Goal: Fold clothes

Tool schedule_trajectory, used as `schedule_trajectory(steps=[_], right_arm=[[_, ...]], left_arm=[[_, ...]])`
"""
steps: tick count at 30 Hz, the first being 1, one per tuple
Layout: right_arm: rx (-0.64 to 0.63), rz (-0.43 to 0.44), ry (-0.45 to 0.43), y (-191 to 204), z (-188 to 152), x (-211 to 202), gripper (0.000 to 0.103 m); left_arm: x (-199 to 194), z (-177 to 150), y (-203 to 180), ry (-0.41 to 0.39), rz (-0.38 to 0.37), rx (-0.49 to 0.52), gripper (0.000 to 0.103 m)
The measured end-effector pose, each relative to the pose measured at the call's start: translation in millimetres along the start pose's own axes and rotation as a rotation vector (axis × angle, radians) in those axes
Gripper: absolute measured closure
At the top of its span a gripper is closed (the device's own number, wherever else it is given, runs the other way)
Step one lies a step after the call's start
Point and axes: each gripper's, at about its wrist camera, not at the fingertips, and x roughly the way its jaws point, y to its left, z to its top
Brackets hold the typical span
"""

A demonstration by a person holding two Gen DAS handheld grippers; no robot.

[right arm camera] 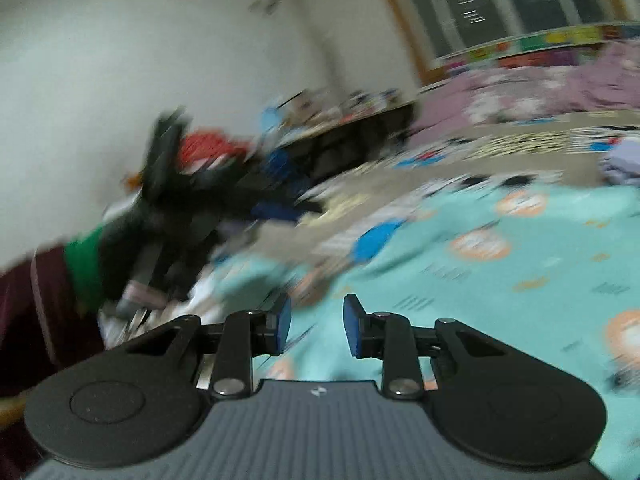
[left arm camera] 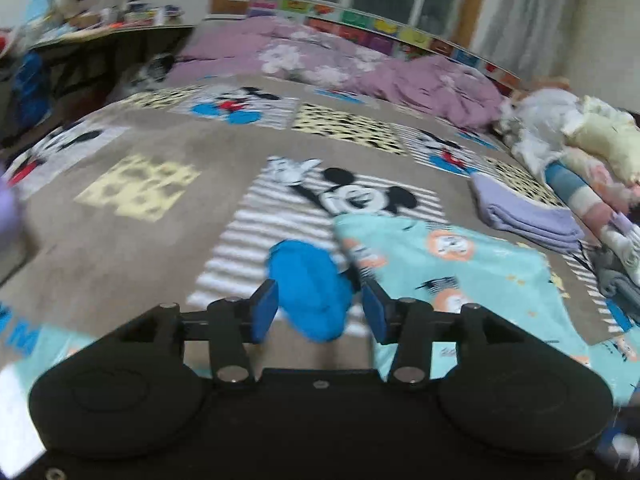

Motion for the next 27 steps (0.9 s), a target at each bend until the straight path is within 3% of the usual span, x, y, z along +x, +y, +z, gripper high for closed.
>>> schedule_trajectory(steps=[5,10,15,21,27], right_arm=[[0.176,-0.138,-0.092,-59.4,37.1,-25.7,0.066],[0.372,-0.229,-0.112,-129.4,61.7,-35.0,0.061],[0.615,-0.188,-0.097,-205.4,84.2,-9.3,0.047],[0.693,-0.236,-0.018,-261.9,98.8,30.3,0.043],[0.816,-0.216,0.034,-295.3,92.0,55.4,0.043]], left_arm=[[32.9,17.8,-11.4,0.037,-0.037,0.020,0.058],[66.3,28.1,-11.3,0.076,-0.070,-0.002,0.058],[100.1,38.8,6.0,0.117,-0.132,-0.101,0.057],[135.8,44.8,28.5,0.148,-0.215,-0.242,0.057],[161.6,44.9,24.4,0.199,-0.274,-0.232,0.056]])
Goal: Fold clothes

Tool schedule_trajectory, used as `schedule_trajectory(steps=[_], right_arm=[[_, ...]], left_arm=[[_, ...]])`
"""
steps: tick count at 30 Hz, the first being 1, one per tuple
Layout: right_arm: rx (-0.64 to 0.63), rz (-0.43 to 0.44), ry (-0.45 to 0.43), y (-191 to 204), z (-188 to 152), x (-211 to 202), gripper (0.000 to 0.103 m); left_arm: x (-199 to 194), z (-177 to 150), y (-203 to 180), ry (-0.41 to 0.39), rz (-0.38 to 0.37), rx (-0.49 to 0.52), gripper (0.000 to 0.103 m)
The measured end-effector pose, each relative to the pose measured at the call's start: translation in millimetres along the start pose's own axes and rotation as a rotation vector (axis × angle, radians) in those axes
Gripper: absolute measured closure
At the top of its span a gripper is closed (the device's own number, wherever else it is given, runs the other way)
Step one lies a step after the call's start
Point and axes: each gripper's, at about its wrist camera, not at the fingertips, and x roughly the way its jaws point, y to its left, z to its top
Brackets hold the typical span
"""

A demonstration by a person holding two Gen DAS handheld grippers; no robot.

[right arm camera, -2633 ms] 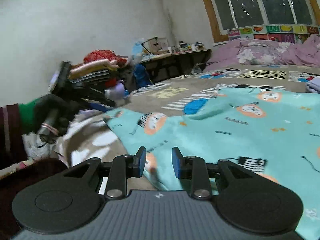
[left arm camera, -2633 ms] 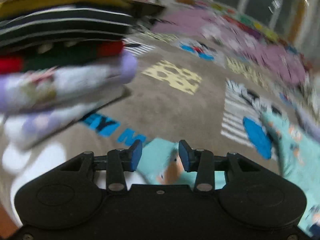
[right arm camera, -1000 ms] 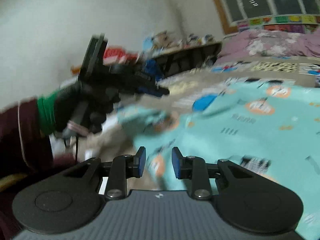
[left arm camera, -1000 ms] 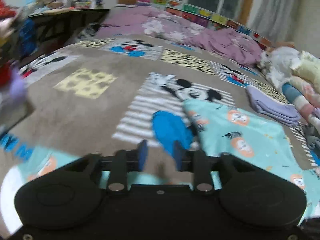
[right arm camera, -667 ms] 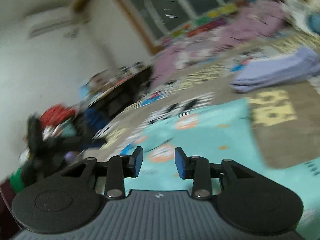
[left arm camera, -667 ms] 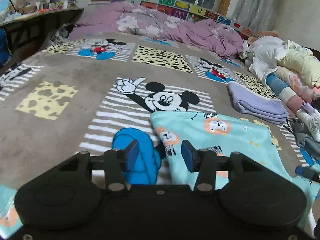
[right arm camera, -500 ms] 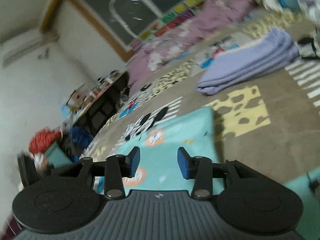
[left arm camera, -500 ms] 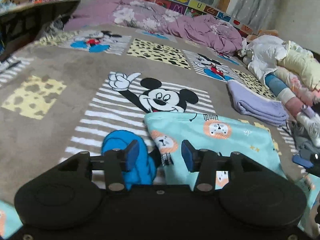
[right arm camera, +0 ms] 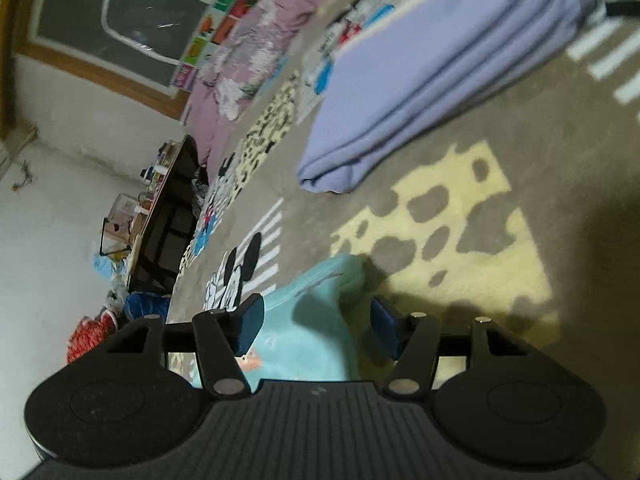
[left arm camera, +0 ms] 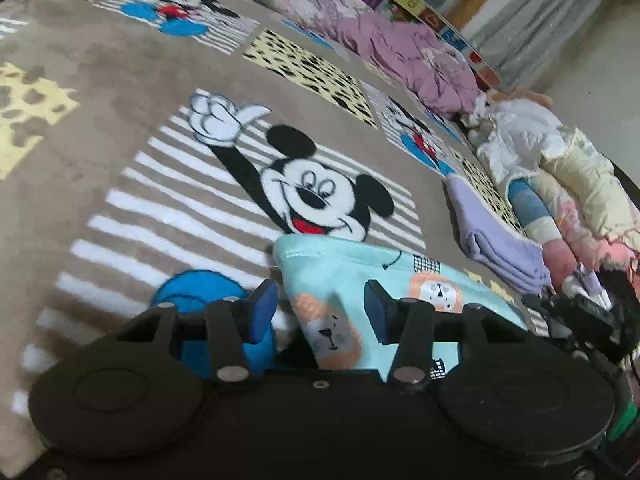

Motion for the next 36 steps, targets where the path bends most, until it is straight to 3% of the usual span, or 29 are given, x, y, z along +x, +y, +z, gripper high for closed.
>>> schedule_trajectory(steps=[4,5,7,8,11,15,18,23,27,33,36], right_arm=[[0.071,0.033,0.009,-13.3,4.6,11.8,0.055],[0.072,0.044,0.009,-14.0,6.3,13.8,0.062],[0.051,0.063,0.006,-12.4,8.4,16.5,0.082],[0.015,0.065,0.000,-7.9,8.0,16.5,0.092],[-0.118,0.067,-0.061,11.7,4.8,5.9,0.092],[-0.467,0.014,-0.164,48.9,-7.7,-13.9,0.093],[-0.543,-0.035,-0.187,54.6,-8.0,-18.2,0.093],[-0.464,-0.115,-0.205,33.2,3.1,-14.2,0.100],[-0.411,-0.149,-0.194,13.5,7.2,-6.6,0.100],[-0.599,-0.187,-0.142,44.9,-16.1,6.8,0.100],[-0.714,-0.203,-0.097,66.8,-28.6,19.2,0.099]], left_arm=[[10.8,3.3,0.5,0.016,-0.026,0.024,0.061],[12.4,4.1,-0.5,0.014,-0.032,0.033,0.067],[12.5,5.1,1.0,0.005,-0.056,0.035,0.094],[11.3,5.4,3.2,-0.003,-0.073,0.027,0.096],[7.5,6.3,9.8,-0.024,-0.127,0.005,0.097],[1.4,13.9,20.2,-0.056,-0.257,-0.070,0.097],[5.9,16.4,31.2,-0.053,-0.304,-0.130,0.098],[15.6,20.1,46.6,-0.039,-0.266,-0.161,0.098],[22.8,23.6,38.5,-0.027,-0.253,-0.091,0.099],[34.2,20.0,28.4,0.008,-0.075,0.003,0.096],[34.4,19.9,33.1,-0.005,-0.026,-0.010,0.082]])
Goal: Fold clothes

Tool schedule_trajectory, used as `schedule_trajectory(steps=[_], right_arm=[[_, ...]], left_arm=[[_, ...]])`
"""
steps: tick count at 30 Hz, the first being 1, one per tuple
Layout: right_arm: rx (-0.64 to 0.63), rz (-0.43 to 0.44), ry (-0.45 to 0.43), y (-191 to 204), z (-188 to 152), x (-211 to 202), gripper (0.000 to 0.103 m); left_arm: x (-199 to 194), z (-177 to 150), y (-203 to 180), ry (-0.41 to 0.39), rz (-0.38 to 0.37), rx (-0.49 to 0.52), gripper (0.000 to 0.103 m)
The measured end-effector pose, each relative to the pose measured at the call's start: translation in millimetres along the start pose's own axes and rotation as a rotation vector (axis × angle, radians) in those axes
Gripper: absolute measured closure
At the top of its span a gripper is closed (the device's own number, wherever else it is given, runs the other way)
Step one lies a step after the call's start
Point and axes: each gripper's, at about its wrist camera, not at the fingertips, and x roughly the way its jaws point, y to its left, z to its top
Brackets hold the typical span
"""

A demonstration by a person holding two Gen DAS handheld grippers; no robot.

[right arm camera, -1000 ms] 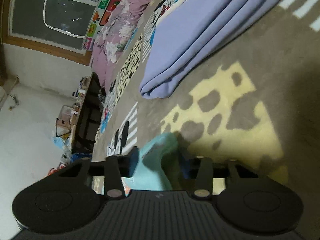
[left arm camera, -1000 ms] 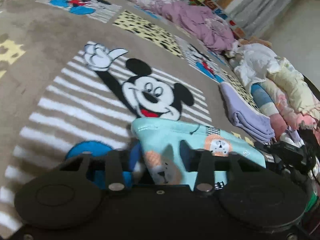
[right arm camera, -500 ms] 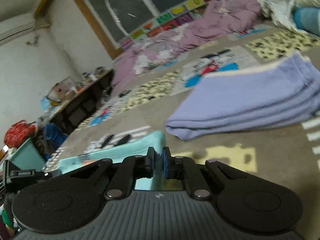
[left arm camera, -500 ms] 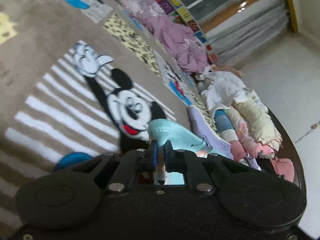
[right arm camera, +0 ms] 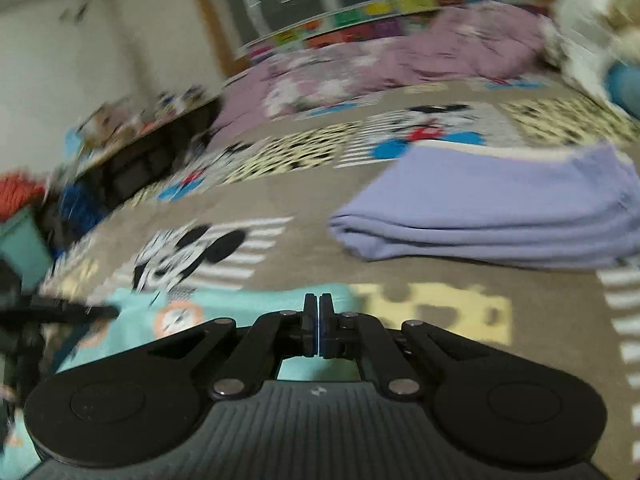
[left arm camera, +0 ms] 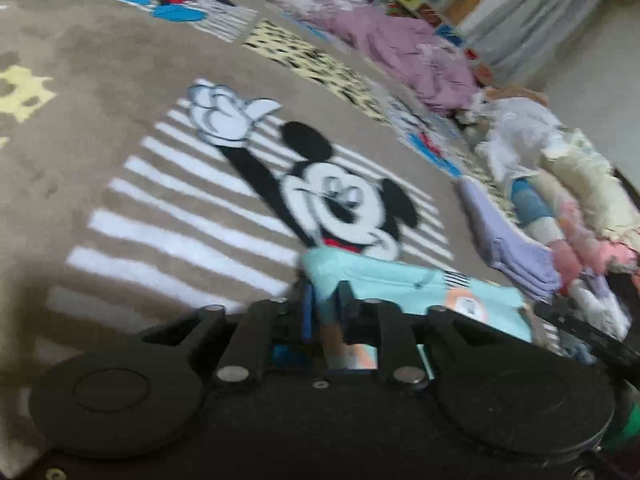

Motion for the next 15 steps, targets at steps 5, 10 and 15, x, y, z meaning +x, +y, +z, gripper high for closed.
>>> schedule_trajectory(steps=[5,10,15], right_arm=[[-0.121,-0.027,0.120,26.9,-1.1,21.2,0.097],[-0.105,-0.047,0.114,25.8,-2.7,13.7,0.095],[-0.185,-0.050,0.153,34.3,-7.8,4.9,0.095]], left_arm=[[-35.4,8.2,-10.8,-0.086,0.069,0.136,0.075],[-73.9,-13.3,-54.2,-0.041,-0.119,0.548,0.075],[-95.4,-56.2,-72.4,0.033,-0.245,0.863,0.075]])
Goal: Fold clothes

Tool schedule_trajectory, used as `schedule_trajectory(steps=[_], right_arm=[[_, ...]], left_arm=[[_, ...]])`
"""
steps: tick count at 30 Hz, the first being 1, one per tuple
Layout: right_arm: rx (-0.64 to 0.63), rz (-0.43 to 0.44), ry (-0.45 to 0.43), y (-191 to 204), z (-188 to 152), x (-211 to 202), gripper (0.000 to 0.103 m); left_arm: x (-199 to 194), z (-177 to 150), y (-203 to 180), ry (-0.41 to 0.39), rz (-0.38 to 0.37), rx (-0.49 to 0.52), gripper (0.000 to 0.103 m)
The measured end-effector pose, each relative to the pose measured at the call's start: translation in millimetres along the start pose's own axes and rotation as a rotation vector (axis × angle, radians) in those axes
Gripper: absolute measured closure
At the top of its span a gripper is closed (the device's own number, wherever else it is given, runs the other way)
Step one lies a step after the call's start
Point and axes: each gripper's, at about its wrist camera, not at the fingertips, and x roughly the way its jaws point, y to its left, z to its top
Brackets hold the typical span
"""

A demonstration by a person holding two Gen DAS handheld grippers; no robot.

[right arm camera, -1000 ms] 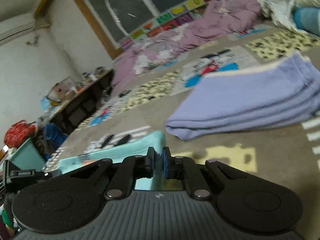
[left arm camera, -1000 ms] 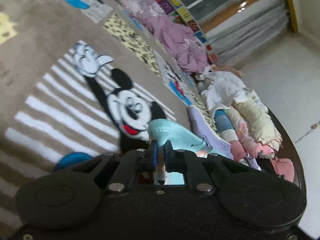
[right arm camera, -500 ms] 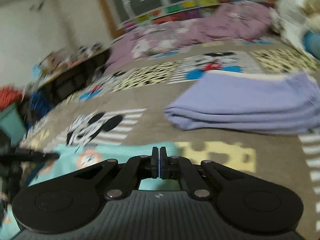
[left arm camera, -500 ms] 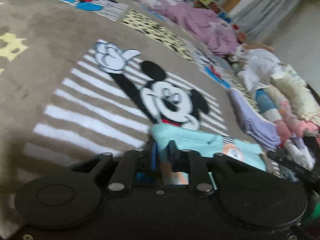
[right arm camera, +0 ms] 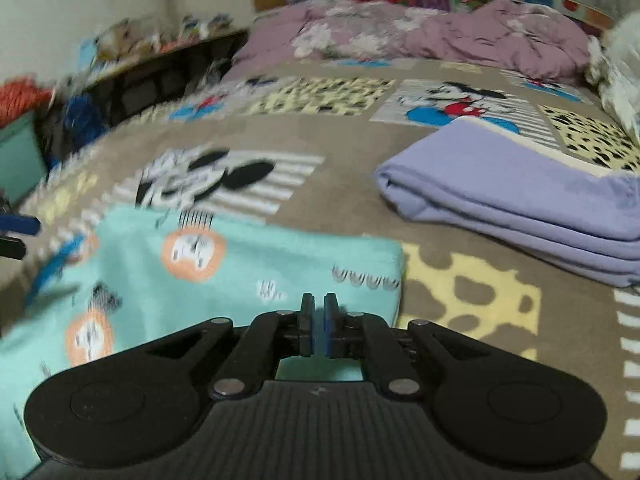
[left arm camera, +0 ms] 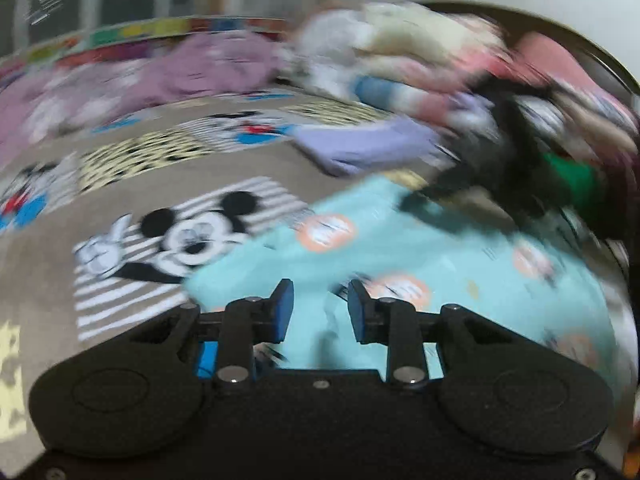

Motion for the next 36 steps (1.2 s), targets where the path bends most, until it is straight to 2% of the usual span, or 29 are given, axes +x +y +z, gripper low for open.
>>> schedule_trajectory(steps=[2,4,5,6,8,9,11,12,15,16,20,21,23,24,26,27,28,29,31,34,36], right_arm=[[-0.025,-0.013,0.031,2.0,-3.6,2.9,0.095],[0.000,-0.010,0.029,-2.0,-6.8,3.3,0.096],[0.008,-0.013,0.026,-3.4,-7.7,3.0,0.097],[0.016,-0.016,0.023,-4.7,-8.5,2.6,0.098],[0.012,-0.026,0.020,-4.7,-9.6,1.9,0.098],[0.011,-0.032,0.018,-4.8,-10.0,1.5,0.098],[0.010,-0.042,0.011,-4.6,-9.7,0.4,0.098],[0.013,-0.045,0.004,-5.1,-9.7,-0.8,0.098],[0.031,-0.064,0.004,-9.6,-8.5,-2.2,0.098],[0.020,-0.090,0.011,-10.0,-7.3,-2.0,0.098],[0.029,-0.095,-0.025,-17.9,5.4,-6.7,0.096],[0.024,-0.083,-0.036,-18.2,8.4,-6.1,0.092],[0.012,-0.047,-0.051,-16.9,13.1,-2.8,0.093],[-0.003,-0.040,-0.040,-13.3,15.1,1.7,0.093],[-0.037,-0.091,0.018,-10.7,15.8,14.6,0.093],[-0.050,-0.114,0.045,-9.7,16.2,20.8,0.094],[-0.027,-0.115,0.047,-13.5,17.4,22.9,0.094],[-0.006,-0.102,0.026,-16.4,19.3,21.1,0.093],[0.021,-0.074,-0.004,-19.8,21.8,20.2,0.091],[0.095,-0.052,-0.006,-29.1,23.0,25.7,0.092],[0.144,-0.038,-0.006,-35.3,23.9,29.3,0.099]], left_arm=[[1.5,-12.7,-9.2,0.060,-0.061,0.064,0.075],[21.8,-29.3,-12.7,0.248,0.038,0.132,0.072],[25.1,-35.5,-4.1,0.281,0.078,0.105,0.066],[19.9,-33.7,3.0,0.240,0.074,0.049,0.067],[9.7,-26.9,3.5,0.207,0.132,0.059,0.072],[4.8,-23.5,3.3,0.180,0.127,0.054,0.072],[-5.9,-20.3,-0.5,0.096,0.043,0.048,0.072],[-6.6,-21.2,-4.9,0.082,-0.012,0.058,0.072],[16.1,-29.0,-12.2,0.220,0.007,0.094,0.072],[25.1,-31.6,-6.5,0.263,0.065,0.077,0.072],[25.3,-9.3,7.7,0.111,0.099,-0.055,0.072],[35.5,-7.5,5.2,0.120,0.089,-0.059,0.072],[55.7,-4.0,0.7,0.139,0.074,-0.068,0.072],[63.3,-6.1,4.9,0.156,0.122,-0.089,0.072],[77.8,-9.6,13.4,0.185,0.217,-0.135,0.073],[74.7,-3.3,19.8,0.157,0.251,-0.173,0.074],[68.8,5.1,25.8,0.143,0.322,-0.172,0.074],[70.5,8.9,27.8,0.144,0.351,-0.176,0.074],[74.2,9.9,33.3,0.112,0.330,-0.223,0.074],[90.4,-0.1,47.9,0.146,0.325,-0.337,0.074],[89.8,-0.6,56.1,0.141,0.329,-0.412,0.074]])
